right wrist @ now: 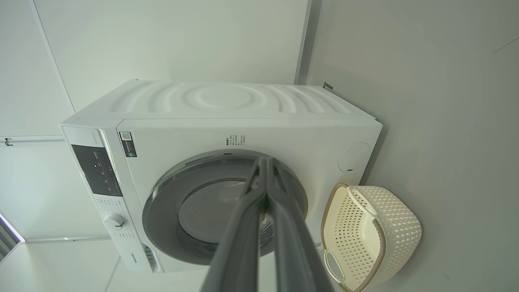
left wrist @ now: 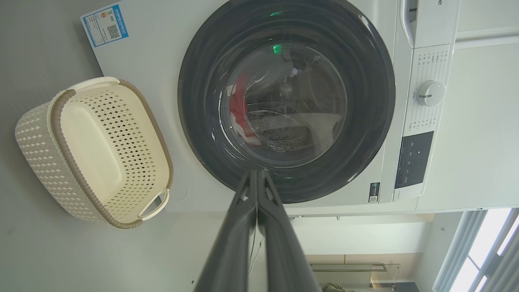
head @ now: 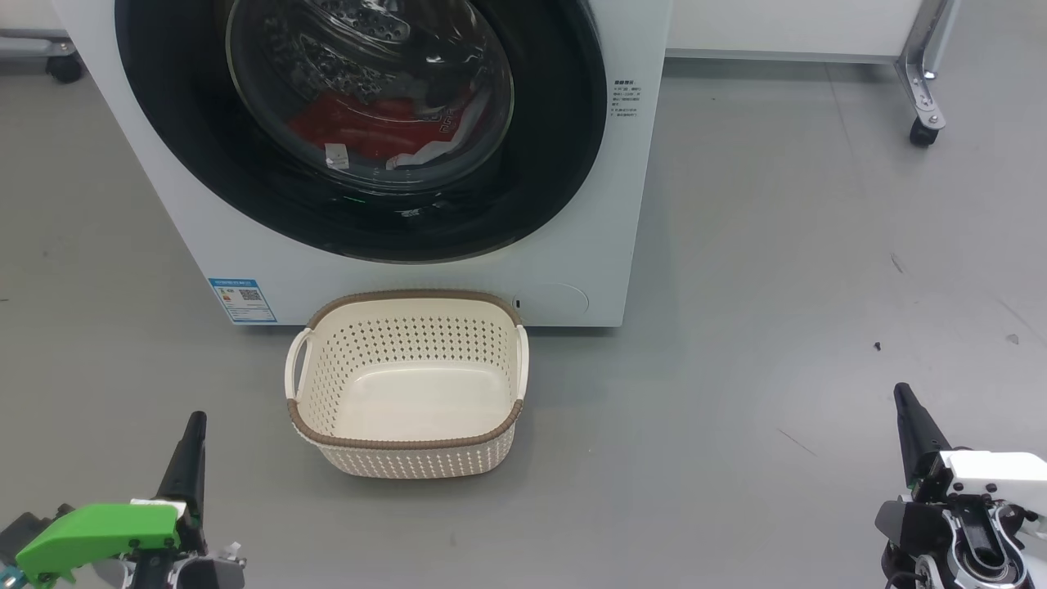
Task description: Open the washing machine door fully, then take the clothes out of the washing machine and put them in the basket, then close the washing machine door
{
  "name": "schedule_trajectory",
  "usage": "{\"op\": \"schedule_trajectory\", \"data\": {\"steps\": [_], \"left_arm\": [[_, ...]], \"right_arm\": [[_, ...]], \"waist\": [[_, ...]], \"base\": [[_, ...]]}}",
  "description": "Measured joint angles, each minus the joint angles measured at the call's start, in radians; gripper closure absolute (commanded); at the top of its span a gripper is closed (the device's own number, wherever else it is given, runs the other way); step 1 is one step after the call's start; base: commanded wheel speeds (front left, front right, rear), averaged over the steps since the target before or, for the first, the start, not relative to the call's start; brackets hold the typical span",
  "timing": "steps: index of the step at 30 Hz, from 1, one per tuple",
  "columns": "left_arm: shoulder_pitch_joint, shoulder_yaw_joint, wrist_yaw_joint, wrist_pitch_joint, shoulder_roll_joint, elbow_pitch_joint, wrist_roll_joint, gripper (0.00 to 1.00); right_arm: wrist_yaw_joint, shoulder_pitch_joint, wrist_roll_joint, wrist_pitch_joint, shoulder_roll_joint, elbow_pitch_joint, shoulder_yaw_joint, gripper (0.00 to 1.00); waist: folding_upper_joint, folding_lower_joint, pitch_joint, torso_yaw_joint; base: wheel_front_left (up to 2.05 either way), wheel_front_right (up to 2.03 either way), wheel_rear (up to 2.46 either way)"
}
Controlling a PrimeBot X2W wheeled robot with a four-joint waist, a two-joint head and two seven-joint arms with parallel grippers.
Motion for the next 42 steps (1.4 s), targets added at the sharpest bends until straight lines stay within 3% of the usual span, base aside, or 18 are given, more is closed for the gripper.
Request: {"op": "schedule_trajectory", "data": {"steps": [6,7,13,42], "left_arm": [[0.001,-0.001,0.001,0.000,-0.001,0.006,0.001,1.00],[0.003,-0.001,0.001,0.000,-0.004,0.017,0.001,0.00],[0.037,-0.008,0.001,-0.001,-0.025,0.056,0.002,0.00],[0.037,-0.018,0.001,-0.103,-0.024,-0.003,0.076,0.00]], "right_arm": [[-0.001,0.003,0.000,0.000,0.002,0.005,0.000,1.00],[-0.001,0.009,0.000,0.000,0.006,0.014,0.000,0.00],[-0.001,0.056,-0.001,-0.001,0.030,0.053,0.004,0.00],[-0.001,0.054,-0.063,-0.099,0.025,0.013,0.063,0.00]], "waist": [[0.0000,0.0000,0.000,0.000],[0.0000,0.0000,0.000,0.000],[0.0000,0.0000,0.000,0.000],[0.0000,0.0000,0.005,-0.001]], "base": [[0.00,0.00,0.00],[0.00,0.00,0.00],[0.00,0.00,0.00],[0.00,0.00,0.00]]}}
